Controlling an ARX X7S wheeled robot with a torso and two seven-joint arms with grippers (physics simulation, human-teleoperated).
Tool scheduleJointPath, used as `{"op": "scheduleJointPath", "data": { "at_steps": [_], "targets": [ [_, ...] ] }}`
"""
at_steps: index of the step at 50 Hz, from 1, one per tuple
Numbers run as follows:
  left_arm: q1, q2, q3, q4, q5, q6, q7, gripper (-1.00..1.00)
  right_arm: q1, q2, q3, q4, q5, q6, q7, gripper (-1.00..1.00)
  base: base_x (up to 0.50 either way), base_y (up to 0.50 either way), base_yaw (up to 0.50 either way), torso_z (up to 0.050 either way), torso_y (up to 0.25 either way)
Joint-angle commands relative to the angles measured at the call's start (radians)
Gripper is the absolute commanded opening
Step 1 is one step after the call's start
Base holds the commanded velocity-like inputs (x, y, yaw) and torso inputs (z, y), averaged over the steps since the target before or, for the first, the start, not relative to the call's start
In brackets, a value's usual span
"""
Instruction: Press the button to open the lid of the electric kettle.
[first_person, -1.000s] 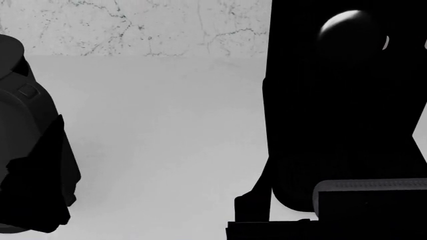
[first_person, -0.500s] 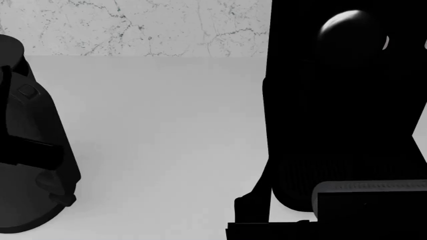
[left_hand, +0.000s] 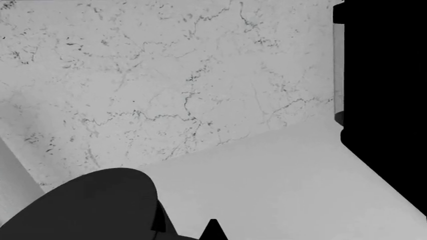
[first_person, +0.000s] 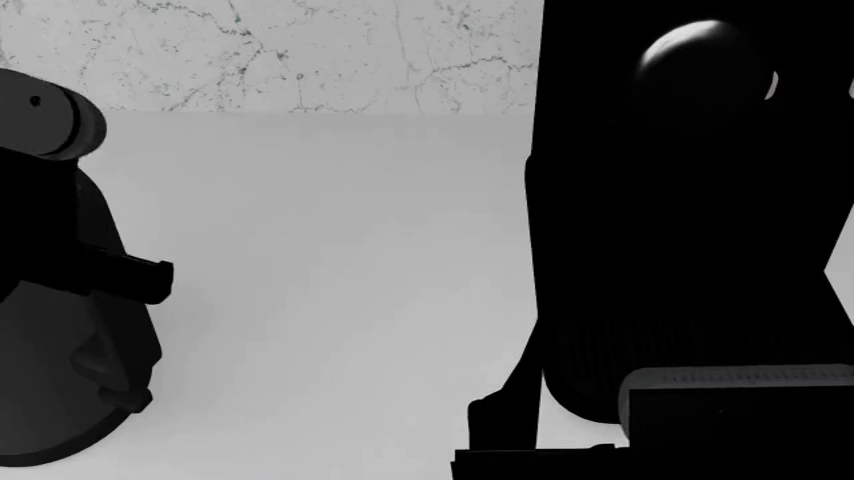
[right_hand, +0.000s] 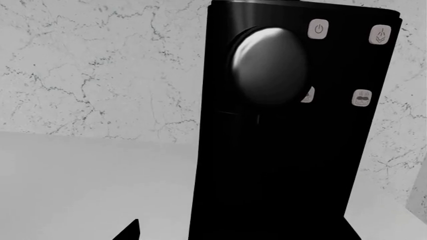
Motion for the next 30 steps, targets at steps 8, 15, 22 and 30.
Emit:
{"op": "scheduleJointPath", "data": {
  "at_steps": [8, 15, 22, 30],
  "targets": [
    [0.08, 0.015, 0.017, -0.078, 0.136, -0.007, 0.143, -1.0, 0.003, -0.016, 0.016, -0.02, 0.003, 0.016, 0.0, 1.0, 0.0, 0.0, 0.0, 0.0, 0.0],
    [0.107, -0.004, 0.018, -0.07, 0.124, 0.001, 0.144, -1.0, 0.008, -0.017, 0.004, -0.017, 0.0, 0.013, 0.001, 1.0, 0.01, 0.0, 0.0, 0.0, 0.0],
    [0.115, 0.005, 0.018, -0.042, 0.099, 0.009, 0.122, -1.0, 0.003, -0.014, -0.002, -0.012, -0.008, 0.003, -0.004, 1.0, 0.01, 0.0, 0.0, 0.0, 0.0],
    [0.111, 0.014, 0.02, -0.028, 0.086, 0.009, 0.106, -1.0, 0.008, -0.008, 0.006, -0.016, 0.014, 0.007, 0.01, 1.0, 0.0, 0.0, 0.0, 0.0, 0.0]
  ]
}}
